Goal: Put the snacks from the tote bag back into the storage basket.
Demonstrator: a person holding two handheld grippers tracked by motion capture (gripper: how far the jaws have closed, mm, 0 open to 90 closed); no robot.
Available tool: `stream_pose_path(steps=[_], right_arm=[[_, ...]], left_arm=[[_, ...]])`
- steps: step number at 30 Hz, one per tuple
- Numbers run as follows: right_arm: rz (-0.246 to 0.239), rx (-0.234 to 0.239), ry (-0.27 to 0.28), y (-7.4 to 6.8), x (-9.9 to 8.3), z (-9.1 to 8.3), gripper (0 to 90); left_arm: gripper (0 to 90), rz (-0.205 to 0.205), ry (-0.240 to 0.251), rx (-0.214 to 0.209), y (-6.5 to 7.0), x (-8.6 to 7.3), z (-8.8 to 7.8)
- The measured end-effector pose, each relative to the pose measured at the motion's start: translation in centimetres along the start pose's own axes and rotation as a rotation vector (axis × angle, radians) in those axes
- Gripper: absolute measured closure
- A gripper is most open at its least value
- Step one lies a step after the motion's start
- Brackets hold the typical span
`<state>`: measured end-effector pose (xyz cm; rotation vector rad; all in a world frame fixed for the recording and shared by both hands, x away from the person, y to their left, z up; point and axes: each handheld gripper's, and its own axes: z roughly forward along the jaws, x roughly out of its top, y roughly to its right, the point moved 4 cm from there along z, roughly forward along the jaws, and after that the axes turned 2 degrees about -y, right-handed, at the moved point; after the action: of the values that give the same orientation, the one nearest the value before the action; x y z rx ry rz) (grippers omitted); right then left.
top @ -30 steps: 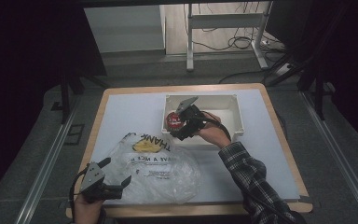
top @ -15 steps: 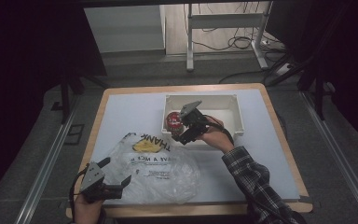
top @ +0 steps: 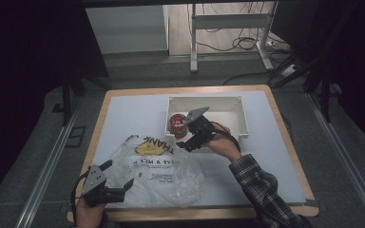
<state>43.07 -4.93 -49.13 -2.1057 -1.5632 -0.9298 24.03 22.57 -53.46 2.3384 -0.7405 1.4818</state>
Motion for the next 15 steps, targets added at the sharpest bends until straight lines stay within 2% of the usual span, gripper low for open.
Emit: stream_pose_path(steps=[15], right_arm=[[0.011, 0.005, 0.017, -0.76, -0.81, -0.61, 7.9]], left_arm=[[0.4, 0.002, -0.001, -0.001, 0.01, 0.00, -0.01]])
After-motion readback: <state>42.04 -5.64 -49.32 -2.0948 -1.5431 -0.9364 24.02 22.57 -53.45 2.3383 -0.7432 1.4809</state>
